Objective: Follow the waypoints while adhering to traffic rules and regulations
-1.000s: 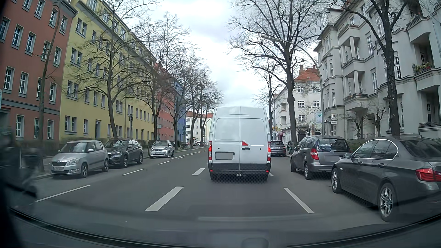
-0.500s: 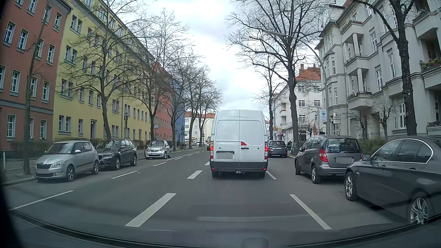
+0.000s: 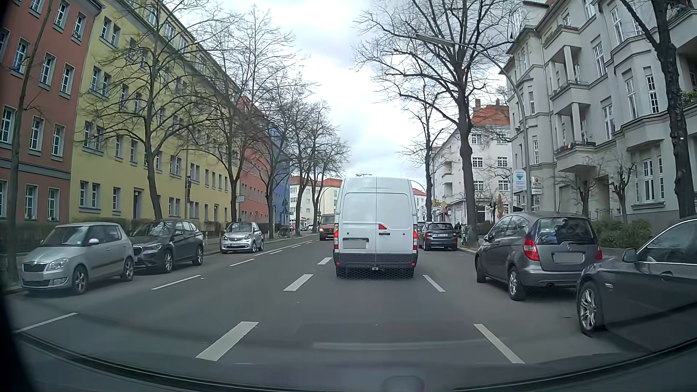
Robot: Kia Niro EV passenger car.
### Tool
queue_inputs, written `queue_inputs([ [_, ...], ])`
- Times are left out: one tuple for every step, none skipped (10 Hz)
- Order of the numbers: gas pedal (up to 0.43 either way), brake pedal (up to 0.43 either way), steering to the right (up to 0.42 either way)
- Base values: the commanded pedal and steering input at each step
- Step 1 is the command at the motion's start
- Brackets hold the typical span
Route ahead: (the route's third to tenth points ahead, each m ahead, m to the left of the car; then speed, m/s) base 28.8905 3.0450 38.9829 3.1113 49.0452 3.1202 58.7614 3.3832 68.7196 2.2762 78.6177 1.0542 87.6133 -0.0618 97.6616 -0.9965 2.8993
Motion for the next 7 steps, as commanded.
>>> queue_inputs([
  [0.177,0.037,0.012],
  [0.177,0.037,0.012],
  [0.189,0.037,0.012],
  [0.197,0.037,0.012],
  [0.209,0.037,0.013],
  [0.209,0.037,0.013],
  [0.209,0.037,0.013],
])
